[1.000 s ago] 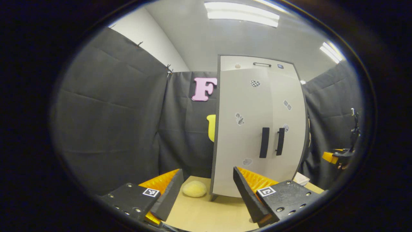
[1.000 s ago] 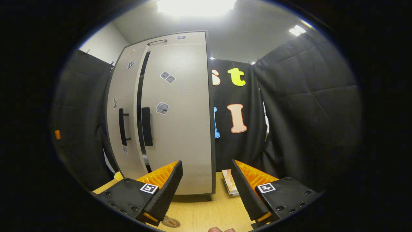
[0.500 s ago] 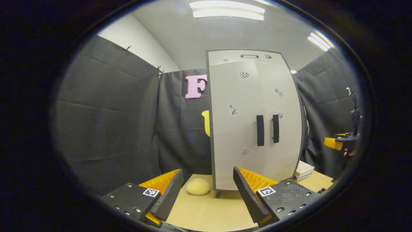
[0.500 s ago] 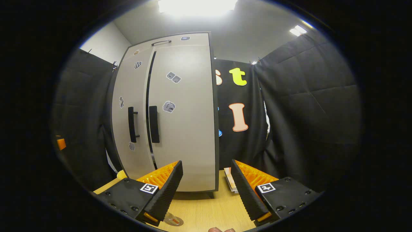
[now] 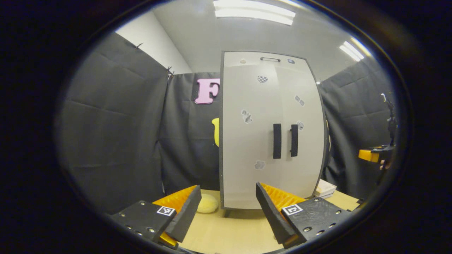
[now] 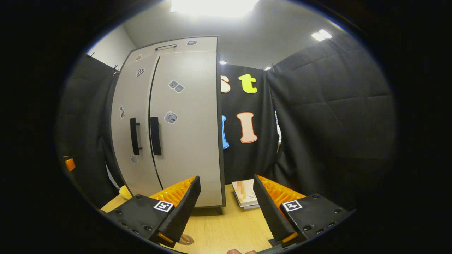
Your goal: Grasp the bottle in the cabinet with the left hand and place it on the coaster, then close the right door with the right hand and the left door with the left hand.
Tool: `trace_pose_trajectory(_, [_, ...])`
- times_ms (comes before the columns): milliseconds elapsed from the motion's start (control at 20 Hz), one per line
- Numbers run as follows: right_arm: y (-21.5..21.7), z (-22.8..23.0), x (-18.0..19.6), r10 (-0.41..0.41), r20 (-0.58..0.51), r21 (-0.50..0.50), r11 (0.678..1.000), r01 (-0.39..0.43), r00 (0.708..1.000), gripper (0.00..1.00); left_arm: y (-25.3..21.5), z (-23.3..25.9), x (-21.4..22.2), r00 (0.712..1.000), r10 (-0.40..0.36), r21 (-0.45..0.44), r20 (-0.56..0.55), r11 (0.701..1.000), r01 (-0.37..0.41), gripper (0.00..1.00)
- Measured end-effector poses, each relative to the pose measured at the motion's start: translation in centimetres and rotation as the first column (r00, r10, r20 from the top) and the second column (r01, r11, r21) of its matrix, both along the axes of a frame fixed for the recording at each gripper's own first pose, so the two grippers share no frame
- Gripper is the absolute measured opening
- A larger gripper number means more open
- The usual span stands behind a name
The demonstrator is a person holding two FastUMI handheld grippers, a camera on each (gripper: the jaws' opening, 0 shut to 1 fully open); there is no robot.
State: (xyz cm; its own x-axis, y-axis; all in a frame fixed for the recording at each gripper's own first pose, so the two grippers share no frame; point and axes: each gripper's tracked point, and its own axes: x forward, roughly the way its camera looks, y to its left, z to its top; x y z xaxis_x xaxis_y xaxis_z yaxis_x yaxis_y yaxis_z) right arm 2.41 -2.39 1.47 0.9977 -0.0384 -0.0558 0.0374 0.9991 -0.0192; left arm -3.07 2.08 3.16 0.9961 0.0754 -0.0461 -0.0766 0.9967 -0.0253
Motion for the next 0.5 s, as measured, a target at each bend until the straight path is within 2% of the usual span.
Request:
trace_pose_trajectory(50, [-0.3,0.1,0.0,-0.01,-0.009,0.002,1.0,0.01,1.0,0.92,0.0,-0.1,0.8,1.0,-0.006,-0.015,0.002,1.0,0.006,0.88])
trace_pose_trajectory(100, [-0.5,0.1,-0.2,-0.015,-0.022,-0.002,1.0,0.015,1.0,0.95,0.1,-0.2,1.7,1.0,-0.008,-0.026,0.002,1.0,0.008,0.99])
trace_pose_trajectory(200, [-1.2,0.2,-0.5,-0.024,-0.037,-0.033,0.999,0.023,0.999,0.92,0.3,-0.6,2.8,1.0,-0.003,-0.038,0.005,0.999,0.003,0.99])
trace_pose_trajectory(250, [-1.7,0.4,-0.6,-0.034,-0.032,-0.053,0.998,0.032,0.999,0.96,0.3,-0.7,3.3,1.0,-0.003,-0.043,0.003,0.999,0.003,0.99])
trace_pose_trajectory(300, [-2.3,0.4,-0.6,-0.048,-0.029,-0.067,0.997,0.046,0.998,0.95,0.2,-0.7,3.9,1.0,-0.002,-0.046,0.001,0.999,0.002,0.94])
trace_pose_trajectory(400, [-3.1,-0.2,0.0,-0.067,-0.045,-0.055,0.996,0.064,0.997,0.92,0.0,-0.4,4.8,1.0,0.023,-0.052,-0.002,0.998,-0.023,0.94])
trace_pose_trajectory(450, [-3.3,-0.5,0.3,-0.065,-0.051,-0.036,0.997,0.063,0.997,0.96,-0.5,-0.1,5.1,1.0,0.03,-0.056,0.003,0.998,-0.03,0.99])
trace_pose_trajectory(500, [-3.5,-0.7,1.0,-0.056,-0.054,-0.016,0.998,0.055,0.997,0.96,-1.2,0.3,5.6,1.0,0.026,-0.059,0.008,0.998,-0.026,0.94])
